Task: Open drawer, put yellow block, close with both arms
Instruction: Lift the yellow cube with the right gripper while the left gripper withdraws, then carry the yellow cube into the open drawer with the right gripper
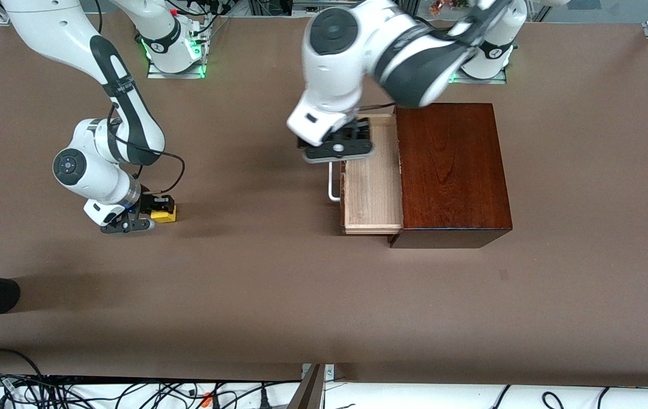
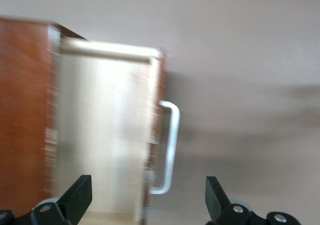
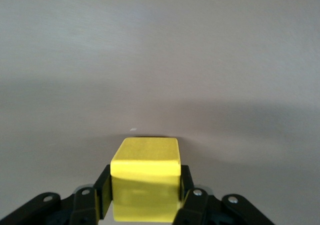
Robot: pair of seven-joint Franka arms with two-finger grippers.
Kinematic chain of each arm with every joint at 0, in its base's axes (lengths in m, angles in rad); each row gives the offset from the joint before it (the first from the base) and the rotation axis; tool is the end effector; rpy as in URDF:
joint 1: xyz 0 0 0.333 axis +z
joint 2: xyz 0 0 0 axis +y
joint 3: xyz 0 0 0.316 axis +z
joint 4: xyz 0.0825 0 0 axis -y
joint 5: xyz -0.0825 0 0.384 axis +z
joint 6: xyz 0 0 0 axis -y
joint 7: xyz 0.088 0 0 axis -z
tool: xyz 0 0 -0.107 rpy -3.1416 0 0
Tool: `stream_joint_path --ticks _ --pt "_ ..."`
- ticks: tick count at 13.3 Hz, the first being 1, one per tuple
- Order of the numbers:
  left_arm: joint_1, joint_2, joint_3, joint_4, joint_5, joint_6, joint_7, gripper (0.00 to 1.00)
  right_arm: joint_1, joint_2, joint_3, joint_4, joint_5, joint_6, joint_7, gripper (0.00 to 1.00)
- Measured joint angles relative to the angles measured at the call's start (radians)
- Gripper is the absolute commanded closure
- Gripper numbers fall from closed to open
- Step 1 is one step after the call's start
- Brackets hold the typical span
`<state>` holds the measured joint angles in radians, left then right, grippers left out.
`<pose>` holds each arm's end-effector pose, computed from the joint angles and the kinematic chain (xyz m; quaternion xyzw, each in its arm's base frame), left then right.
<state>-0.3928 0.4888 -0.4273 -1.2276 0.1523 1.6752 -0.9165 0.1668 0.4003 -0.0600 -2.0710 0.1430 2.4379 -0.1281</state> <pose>0.5282 -0.4473 0.5097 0.9978 0.0625 -0.0171 0.0141 0.5834 0.0633 0.2327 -0.9972 -0.0643 0.0154 0.0338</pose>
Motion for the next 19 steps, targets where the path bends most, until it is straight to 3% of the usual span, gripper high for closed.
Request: stream_joint_path --ticks 4,8,11,16,19 --pt "0.196 -0.158 0.0 -0.136 -0.054 -0.013 0.172 0.0 0.007 -0.12 0.075 0.099 0.0 -0.262 0.0 0.69" --pt "0.348 -0.202 0.012 -0.19 -0.093 -0.014 0.345 0.0 0.01 -0.17 0.187 0.274 -0.001 -0.497 0.0 0.69" --pt "0.377 -0.229 0.16 -0.192 -0.163 -0.049 0.561 0.0 0.065 -0.171 0.281 0.397 -0.058 -0.575 0.005 0.69" --pt "0.275 -0.336 0.438 -0.248 -0.224 -0.089 0.792 0.0 0.303 -0.112 0.295 0.561 -0.162 -0.645 0.018 0.68" --pt "0.254 -0.409 0.502 -0.3 -0.228 -0.107 0.85 0.0 0.405 -0.022 0.295 0.645 -0.24 -0.642 0.018 0.68"
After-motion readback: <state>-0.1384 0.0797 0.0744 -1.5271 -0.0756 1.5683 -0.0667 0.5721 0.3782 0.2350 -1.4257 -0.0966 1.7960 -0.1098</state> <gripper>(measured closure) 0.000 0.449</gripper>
